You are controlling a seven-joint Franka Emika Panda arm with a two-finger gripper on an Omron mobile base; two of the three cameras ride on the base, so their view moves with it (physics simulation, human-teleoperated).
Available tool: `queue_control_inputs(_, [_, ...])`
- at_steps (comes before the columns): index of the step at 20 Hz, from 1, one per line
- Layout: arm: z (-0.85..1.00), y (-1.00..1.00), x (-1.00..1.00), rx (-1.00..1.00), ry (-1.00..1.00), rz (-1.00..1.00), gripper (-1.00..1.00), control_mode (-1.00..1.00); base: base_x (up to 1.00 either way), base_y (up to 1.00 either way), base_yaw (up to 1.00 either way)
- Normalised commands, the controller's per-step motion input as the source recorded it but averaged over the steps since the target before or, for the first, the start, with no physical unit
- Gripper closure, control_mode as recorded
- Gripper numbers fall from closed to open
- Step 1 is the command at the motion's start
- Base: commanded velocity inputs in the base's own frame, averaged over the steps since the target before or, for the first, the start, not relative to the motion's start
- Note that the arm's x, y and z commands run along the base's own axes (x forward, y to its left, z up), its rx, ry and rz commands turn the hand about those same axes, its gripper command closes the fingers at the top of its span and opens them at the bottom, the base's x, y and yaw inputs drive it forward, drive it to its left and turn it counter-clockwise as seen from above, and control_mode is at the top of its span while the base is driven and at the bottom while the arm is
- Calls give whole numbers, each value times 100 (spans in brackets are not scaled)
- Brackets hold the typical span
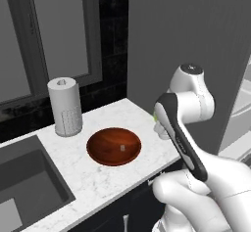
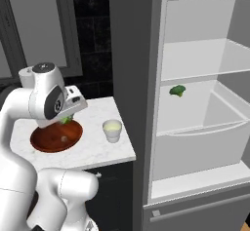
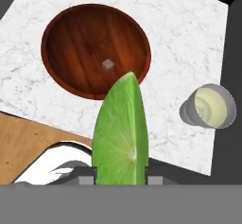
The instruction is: Grab a lemon wedge from the fridge and one ice cube from the ice bowl, and put them in the glass of lemonade.
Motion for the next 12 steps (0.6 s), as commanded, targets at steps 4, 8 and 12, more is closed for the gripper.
queue_control_inputs(4, [0, 0, -1, -16, 7, 8, 100, -100, 0, 0, 0])
queue_control_inputs(8, [0, -5, -3, -27, 8, 16, 100, -100, 0, 0, 0])
queue_control_inputs(12, [0, -45, -1, -28, 2, 36, 100, -100, 0, 0, 0])
